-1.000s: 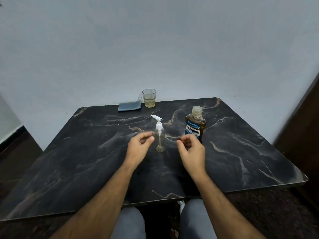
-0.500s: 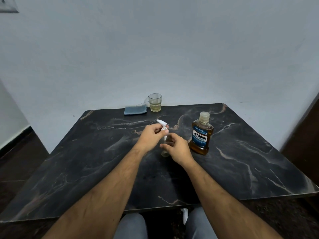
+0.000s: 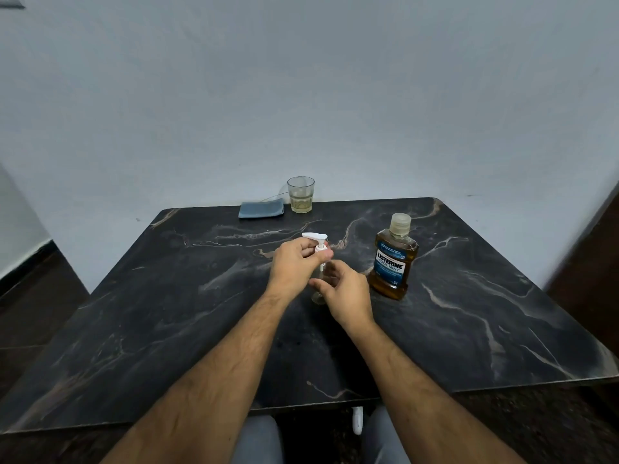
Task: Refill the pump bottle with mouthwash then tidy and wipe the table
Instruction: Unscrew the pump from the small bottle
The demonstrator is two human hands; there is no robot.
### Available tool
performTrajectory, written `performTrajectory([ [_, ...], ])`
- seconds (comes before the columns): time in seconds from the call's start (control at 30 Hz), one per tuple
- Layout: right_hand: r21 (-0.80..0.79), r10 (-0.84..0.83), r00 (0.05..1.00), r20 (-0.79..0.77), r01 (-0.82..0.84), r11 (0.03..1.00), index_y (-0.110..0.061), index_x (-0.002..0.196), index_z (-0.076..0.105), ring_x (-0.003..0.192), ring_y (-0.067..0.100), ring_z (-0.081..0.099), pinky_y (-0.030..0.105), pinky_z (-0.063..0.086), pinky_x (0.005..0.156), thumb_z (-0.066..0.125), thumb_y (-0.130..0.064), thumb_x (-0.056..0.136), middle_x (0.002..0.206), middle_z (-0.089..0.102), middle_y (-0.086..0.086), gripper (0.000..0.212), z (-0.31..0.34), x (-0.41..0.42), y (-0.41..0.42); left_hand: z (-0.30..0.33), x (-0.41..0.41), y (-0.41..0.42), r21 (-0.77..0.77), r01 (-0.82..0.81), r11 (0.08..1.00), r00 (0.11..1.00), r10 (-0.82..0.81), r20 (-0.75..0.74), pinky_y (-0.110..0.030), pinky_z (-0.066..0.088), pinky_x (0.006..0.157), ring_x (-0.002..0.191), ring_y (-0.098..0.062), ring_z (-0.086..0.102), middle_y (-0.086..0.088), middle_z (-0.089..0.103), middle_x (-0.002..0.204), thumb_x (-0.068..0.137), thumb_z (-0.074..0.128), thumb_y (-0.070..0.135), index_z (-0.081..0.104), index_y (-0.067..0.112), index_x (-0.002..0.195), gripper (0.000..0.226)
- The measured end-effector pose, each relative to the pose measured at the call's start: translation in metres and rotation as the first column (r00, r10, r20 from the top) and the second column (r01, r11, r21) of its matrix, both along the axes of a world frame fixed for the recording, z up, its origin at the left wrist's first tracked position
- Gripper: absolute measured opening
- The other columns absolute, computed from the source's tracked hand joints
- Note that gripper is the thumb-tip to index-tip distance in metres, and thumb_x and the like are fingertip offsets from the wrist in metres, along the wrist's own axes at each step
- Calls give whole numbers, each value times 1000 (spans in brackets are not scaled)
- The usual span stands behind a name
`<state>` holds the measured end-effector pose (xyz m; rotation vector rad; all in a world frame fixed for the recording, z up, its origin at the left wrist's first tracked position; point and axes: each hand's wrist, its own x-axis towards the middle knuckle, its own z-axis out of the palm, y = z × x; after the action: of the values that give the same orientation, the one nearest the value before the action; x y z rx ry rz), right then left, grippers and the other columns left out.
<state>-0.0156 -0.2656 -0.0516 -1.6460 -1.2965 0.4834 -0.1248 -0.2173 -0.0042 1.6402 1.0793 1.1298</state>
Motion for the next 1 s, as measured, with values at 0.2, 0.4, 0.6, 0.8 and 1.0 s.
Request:
performTrajectory([
  [0.2, 9, -17, 999, 33, 17, 1000, -21, 123, 63, 103, 6, 65, 32, 55, 93, 79, -30, 80, 112, 71, -6, 48, -3, -2, -1, 0, 8, -5, -25, -111, 993, 994, 111, -7, -28, 52, 70, 70, -8, 61, 2, 71, 79, 68, 88, 26, 63, 20, 81, 28],
  [0.4, 14, -16, 1000, 19, 16, 1000, -24, 120, 64, 99, 4, 65, 32, 55, 91, 80, -31, 79, 108, 72, -7, 44, -4, -2, 0, 3, 1, -6, -136, 218, 967, 970, -199, 138, -13, 52, 85, 108, 5, 62, 8, 67, 125, 89, 68, 6, 60, 19, 126, 40],
  [0.6, 25, -5, 1000, -28, 6, 1000, -21, 117, 65, 96, 2, 66, 25, 56, 87, 82, -31, 77, 105, 73, -5, 44, -5, -1, -1, -4, -16, -9, -116, 169, 979, 976, -150, 157, -12, 49, 91, 110, 1, 64, 5, 70, 120, 96, 55, 1, 63, 11, 129, 36],
  [0.8, 0, 2, 999, -34, -2, 1000, -22, 121, 63, 100, 3, 65, 25, 54, 89, 80, -30, 79, 110, 71, -6, 46, -2, -1, -3, 2, -13, -5, -72, 110, 991, 978, -95, 185, -22, 53, 88, 93, -6, 67, 0, 74, 100, 84, 71, 0, 71, 17, 107, 28],
  [1.0, 8, -17, 1000, 7, 17, 1000, -24, 122, 63, 101, 5, 64, 30, 54, 91, 79, -32, 79, 110, 71, -6, 47, -2, -3, -4, 4, 0, 0, -100, 181, 978, 980, -171, 101, -14, 51, 84, 106, -9, 63, -2, 69, 117, 84, 73, 4, 64, 18, 118, 38],
])
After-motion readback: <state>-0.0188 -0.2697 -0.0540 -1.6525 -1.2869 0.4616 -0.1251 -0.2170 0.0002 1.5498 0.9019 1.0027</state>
